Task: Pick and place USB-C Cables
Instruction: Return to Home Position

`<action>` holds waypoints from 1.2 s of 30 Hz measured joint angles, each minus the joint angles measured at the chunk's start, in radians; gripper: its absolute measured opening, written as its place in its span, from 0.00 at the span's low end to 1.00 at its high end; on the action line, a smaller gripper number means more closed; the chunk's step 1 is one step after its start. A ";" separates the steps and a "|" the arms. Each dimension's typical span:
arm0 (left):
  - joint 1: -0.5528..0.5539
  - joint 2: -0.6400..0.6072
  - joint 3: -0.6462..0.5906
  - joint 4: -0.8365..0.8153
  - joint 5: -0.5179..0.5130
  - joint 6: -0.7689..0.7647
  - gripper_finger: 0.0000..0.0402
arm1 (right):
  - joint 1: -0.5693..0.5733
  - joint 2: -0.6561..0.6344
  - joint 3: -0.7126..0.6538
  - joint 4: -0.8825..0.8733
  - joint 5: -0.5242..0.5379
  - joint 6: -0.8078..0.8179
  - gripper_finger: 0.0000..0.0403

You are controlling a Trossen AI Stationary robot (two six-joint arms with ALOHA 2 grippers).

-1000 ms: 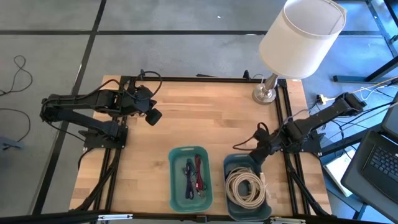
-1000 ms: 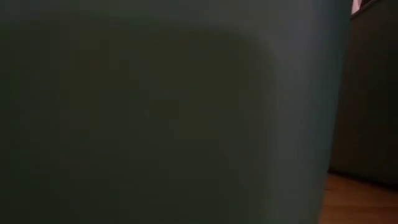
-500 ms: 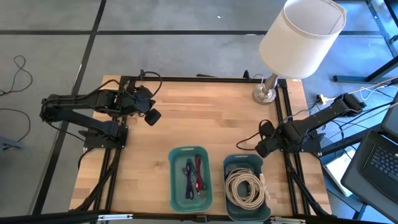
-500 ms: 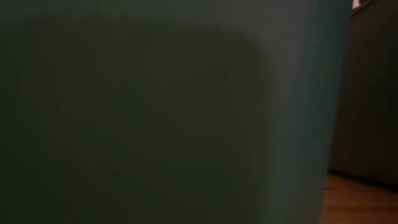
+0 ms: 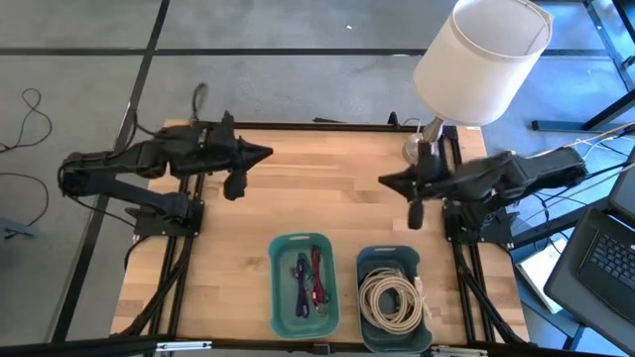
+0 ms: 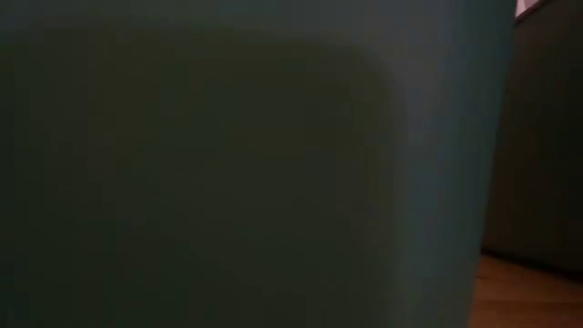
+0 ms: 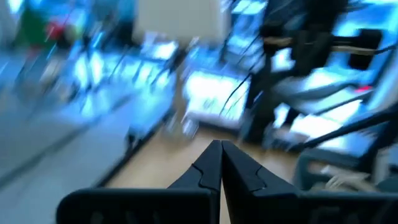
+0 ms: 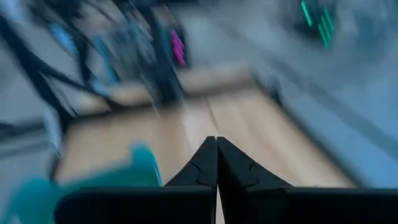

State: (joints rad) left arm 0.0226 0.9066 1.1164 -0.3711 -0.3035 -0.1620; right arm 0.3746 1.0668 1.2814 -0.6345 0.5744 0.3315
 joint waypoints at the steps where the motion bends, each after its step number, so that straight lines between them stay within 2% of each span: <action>1: 0.003 -0.006 0.000 0.051 0.037 0.044 0.00 | -0.011 0.000 0.021 0.081 -0.037 -0.093 0.00; 4: 0.023 -0.026 0.000 0.155 0.186 0.127 0.01 | -0.055 0.000 0.052 0.306 -0.225 -0.300 0.00; 6: 0.048 -0.042 0.000 0.206 0.331 0.139 0.00 | -0.092 0.001 0.054 0.392 -0.365 -0.352 0.00; 9: 0.086 -0.065 0.001 0.254 0.566 0.132 0.00 | -0.149 0.022 0.055 0.392 -0.494 -0.339 0.00; 12: 0.120 -0.098 -0.037 0.259 0.669 0.093 0.00 | -0.197 0.082 0.045 0.333 -0.543 -0.302 0.00; 16: 0.147 -0.187 -0.243 0.327 0.681 -0.042 0.00 | -0.234 0.161 0.001 0.324 -0.624 -0.263 0.00; 21: 0.152 -0.358 -0.590 0.597 0.655 -0.239 0.00 | -0.260 0.195 -0.077 0.326 -0.630 -0.176 0.00; 25: 0.147 -0.507 -0.810 0.654 0.609 -0.373 0.00 | -0.260 0.195 -0.198 0.403 -0.614 -0.108 0.00; 31: 0.147 -0.638 -0.977 0.662 0.620 -0.413 0.00 | -0.261 0.195 -0.409 0.595 -0.585 -0.051 0.00; 36: 0.147 -0.652 -1.035 0.654 0.628 -0.269 0.01 | -0.260 0.195 -0.531 0.651 -0.532 -0.047 0.01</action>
State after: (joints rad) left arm 0.1692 0.2543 0.0815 0.2834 0.3248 -0.4307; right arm 0.1143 1.2617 0.7505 0.0164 0.0424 0.2846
